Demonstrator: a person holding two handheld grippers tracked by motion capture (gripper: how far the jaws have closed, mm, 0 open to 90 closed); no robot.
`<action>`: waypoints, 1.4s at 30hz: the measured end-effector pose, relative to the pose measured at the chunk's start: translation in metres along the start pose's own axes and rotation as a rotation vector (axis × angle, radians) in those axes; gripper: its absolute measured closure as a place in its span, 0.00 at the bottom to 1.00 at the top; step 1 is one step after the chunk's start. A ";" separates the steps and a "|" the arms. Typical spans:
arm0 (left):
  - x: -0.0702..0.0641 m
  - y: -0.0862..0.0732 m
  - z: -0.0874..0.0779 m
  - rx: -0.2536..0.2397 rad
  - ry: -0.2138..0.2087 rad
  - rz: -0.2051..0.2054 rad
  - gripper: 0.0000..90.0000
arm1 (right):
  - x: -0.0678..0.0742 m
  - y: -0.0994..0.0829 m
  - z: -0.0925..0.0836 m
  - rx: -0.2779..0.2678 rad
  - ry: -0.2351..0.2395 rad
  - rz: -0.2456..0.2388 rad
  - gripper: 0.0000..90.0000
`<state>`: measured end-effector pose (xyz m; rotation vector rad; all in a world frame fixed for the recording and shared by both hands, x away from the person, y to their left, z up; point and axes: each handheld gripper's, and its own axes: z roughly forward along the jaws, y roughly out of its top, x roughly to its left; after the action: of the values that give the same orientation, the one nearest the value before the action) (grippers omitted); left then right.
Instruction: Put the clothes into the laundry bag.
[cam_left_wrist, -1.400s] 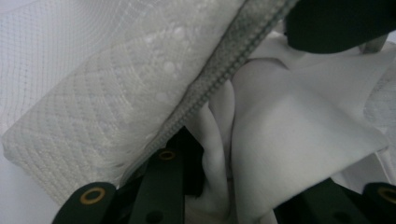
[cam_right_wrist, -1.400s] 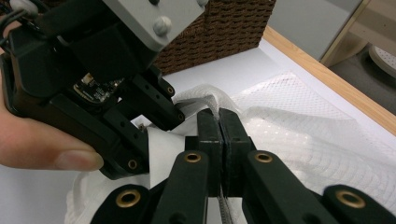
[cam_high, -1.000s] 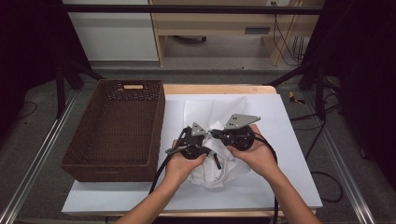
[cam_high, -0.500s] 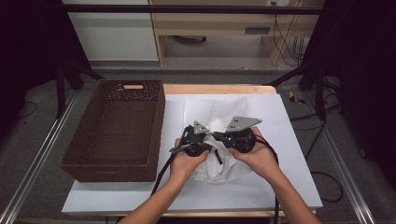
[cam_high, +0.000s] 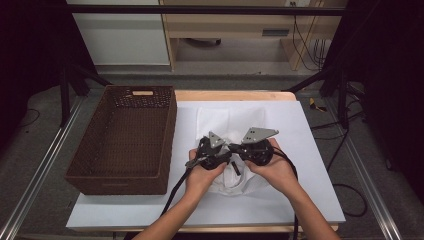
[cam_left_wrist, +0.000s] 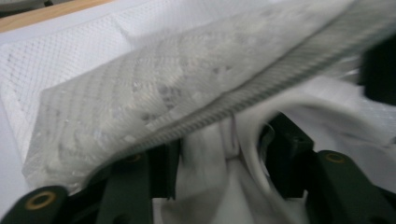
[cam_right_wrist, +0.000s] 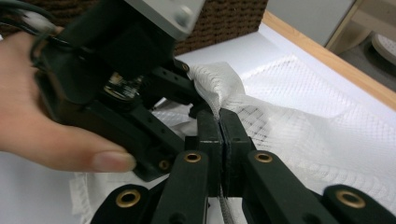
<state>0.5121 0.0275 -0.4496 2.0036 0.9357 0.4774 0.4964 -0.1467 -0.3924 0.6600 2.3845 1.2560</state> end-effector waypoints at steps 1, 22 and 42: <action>-0.001 -0.001 -0.001 -0.012 0.000 0.008 0.53 | -0.001 -0.002 0.001 0.004 -0.002 0.007 0.99; -0.014 -0.012 -0.056 -0.068 -0.083 0.065 0.26 | 0.004 -0.015 -0.002 -0.052 -0.082 0.068 0.99; -0.010 -0.044 -0.105 -0.022 -0.108 0.055 0.57 | 0.011 -0.034 -0.003 -0.091 -0.080 0.092 0.99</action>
<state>0.4209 0.0925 -0.4270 2.0182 0.8075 0.4036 0.4776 -0.1588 -0.4202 0.7842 2.2406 1.3412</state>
